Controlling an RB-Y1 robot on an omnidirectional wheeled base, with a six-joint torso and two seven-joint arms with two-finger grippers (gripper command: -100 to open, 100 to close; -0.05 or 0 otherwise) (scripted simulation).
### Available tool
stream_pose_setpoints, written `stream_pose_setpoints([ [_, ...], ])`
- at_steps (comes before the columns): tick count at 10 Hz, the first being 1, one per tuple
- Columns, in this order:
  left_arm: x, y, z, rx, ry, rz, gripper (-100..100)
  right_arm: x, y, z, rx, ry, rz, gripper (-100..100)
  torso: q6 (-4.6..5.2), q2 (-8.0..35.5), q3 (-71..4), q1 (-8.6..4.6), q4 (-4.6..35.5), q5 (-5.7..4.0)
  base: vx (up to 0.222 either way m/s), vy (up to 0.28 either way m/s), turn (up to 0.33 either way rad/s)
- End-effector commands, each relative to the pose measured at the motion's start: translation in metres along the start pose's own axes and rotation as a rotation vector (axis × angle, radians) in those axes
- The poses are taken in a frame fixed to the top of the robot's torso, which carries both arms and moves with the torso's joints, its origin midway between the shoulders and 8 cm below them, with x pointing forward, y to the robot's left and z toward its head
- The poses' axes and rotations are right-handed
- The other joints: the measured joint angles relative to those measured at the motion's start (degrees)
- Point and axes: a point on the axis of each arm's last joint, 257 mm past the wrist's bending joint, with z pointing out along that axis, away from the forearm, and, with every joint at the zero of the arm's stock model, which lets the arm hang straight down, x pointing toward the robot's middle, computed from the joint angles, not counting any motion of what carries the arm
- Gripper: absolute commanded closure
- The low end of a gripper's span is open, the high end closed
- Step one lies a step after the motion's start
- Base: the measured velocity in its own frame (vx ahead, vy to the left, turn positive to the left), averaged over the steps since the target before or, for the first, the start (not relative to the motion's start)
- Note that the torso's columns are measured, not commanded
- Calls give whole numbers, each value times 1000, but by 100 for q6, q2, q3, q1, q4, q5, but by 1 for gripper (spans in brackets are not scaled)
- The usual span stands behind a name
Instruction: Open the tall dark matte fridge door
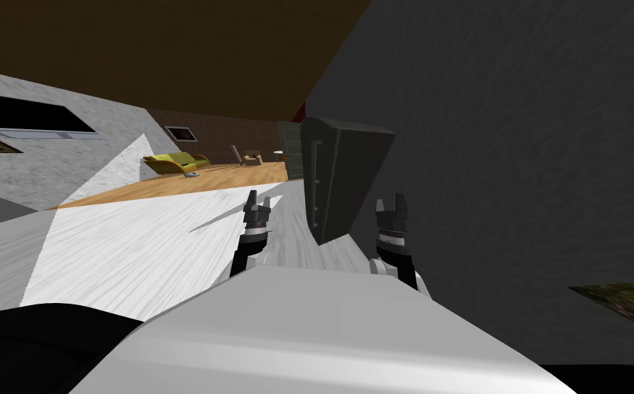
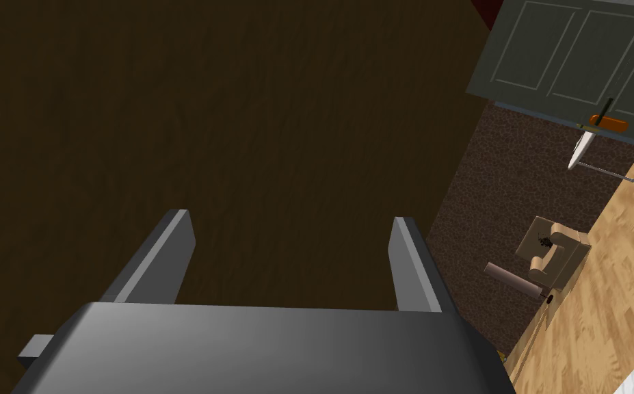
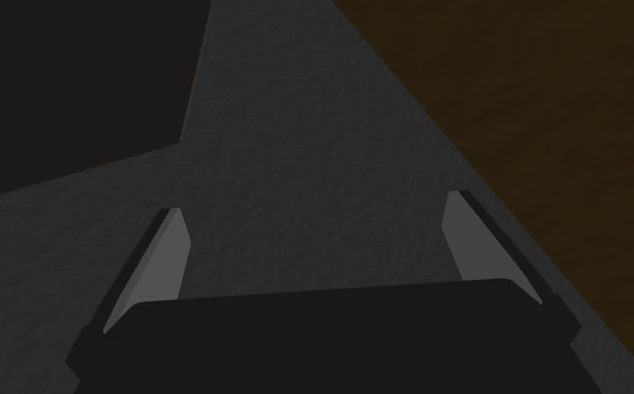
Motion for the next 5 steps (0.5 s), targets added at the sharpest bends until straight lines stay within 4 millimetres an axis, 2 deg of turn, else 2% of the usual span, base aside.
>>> stream_pose_setpoints([
  [1,0,0,0,0,0,0,0,0,0,0,0,0,0,0,0,232,-467,0,235,0,0,0,0],
  [5,0,0,0,0,0,0,0,0,0,0,0,0,0,0,0,1845,-3692,0,1846,0,0,0,0],
])
